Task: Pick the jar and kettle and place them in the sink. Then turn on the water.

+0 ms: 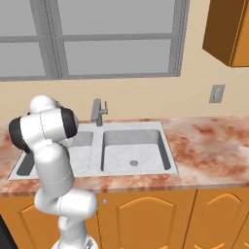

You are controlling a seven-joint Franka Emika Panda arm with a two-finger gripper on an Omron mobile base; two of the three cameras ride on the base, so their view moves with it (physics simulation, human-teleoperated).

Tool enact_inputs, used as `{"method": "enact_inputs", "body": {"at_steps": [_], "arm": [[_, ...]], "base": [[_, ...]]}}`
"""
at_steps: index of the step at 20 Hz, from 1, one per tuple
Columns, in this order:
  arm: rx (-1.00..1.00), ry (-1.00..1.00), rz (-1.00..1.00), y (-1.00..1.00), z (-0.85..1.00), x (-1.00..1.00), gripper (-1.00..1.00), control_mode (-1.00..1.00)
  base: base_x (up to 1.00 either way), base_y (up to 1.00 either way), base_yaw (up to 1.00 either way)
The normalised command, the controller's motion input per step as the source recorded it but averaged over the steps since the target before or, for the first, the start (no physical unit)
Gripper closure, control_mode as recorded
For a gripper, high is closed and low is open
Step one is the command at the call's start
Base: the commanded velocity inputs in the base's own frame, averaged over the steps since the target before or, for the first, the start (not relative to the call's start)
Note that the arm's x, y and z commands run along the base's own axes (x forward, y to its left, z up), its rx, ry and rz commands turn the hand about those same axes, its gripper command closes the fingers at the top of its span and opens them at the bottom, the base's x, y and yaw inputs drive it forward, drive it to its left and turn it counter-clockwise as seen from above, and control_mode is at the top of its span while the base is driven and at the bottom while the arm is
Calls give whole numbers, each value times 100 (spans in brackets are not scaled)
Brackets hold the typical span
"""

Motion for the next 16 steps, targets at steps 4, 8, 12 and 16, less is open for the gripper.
{"method": "enact_inputs", "body": {"at_steps": [4, 8, 12, 16], "arm": [[0, 0, -7, -8, -27, 0, 100, -100], [0, 0, -5, -7, -24, 0, 100, -100], [0, 0, -3, -4, -22, 0, 100, -100], [0, 0, -1, 0, -11, 0, 100, -100]], "base": [[0, 0, 0], [0, 0, 0], [0, 0, 0], [0, 0, 0]]}}
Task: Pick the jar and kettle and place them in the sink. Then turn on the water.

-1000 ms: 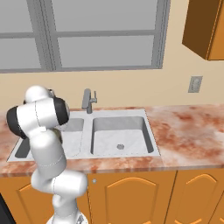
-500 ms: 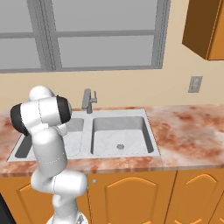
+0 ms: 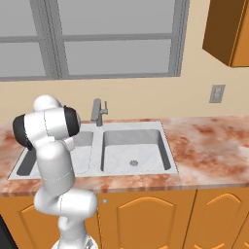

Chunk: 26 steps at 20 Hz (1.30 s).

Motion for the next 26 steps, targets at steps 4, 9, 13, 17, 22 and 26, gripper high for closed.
{"method": "enact_inputs", "body": {"at_steps": [4, 9, 13, 17, 22, 26], "arm": [[0, 0, 0, 0, 0, 0, 100, -100], [0, 0, 0, 0, 0, 0, -100, -100], [0, 0, 0, 0, 0, 0, -100, -100], [0, 0, 0, -2, 4, 0, -100, -100], [0, 0, 0, -8, 21, 0, -100, -100], [0, 0, 0, -3, 27, -3, -100, -100]], "base": [[0, 0, 0], [0, 0, 0], [0, 0, 0], [0, 0, 0], [0, 0, 0], [0, 0, 0]]}}
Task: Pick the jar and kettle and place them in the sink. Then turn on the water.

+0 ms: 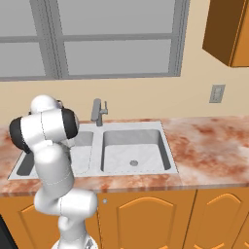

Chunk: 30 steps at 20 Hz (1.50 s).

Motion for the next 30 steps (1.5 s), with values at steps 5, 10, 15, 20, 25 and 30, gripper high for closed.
{"method": "enact_inputs", "body": {"at_steps": [5, 10, 15, 20, 25, 30], "arm": [[0, 0, 2, 0, 40, -9, -100, -100], [0, 0, 1, 0, 41, -14, -100, -100], [0, -5, 7, 0, 48, -57, -100, -100], [6, -23, 19, -6, 47, -72, -100, -100], [6, -18, 31, -17, 64, -42, -100, -100], [3, 0, 45, -37, 35, -4, -100, -100]], "base": [[0, 0, 0], [0, 0, 0], [0, 0, 0], [0, 0, 0], [0, 0, 0], [0, 0, 0]]}}
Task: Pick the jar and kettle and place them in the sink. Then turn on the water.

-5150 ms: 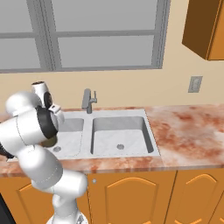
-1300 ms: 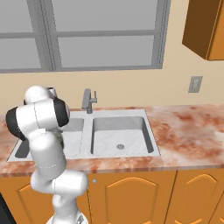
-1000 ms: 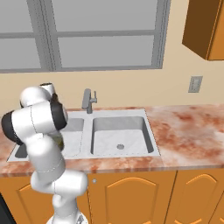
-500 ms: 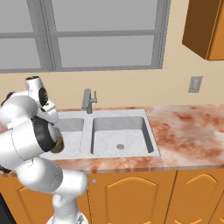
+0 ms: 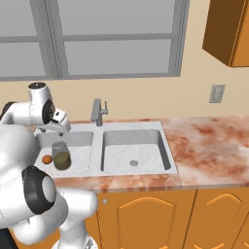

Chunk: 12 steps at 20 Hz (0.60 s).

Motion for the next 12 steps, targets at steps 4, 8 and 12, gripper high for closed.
{"method": "enact_inputs", "body": {"at_steps": [4, 8, 12], "arm": [[0, 3, 45, -28, 2, -41, -100, -100], [0, 6, 45, -2, 6, -48, -100, -100], [0, 0, 6, 3, 0, -10, -100, -100]], "base": [[0, 0, 0], [0, 0, 0], [0, 0, 0]]}}
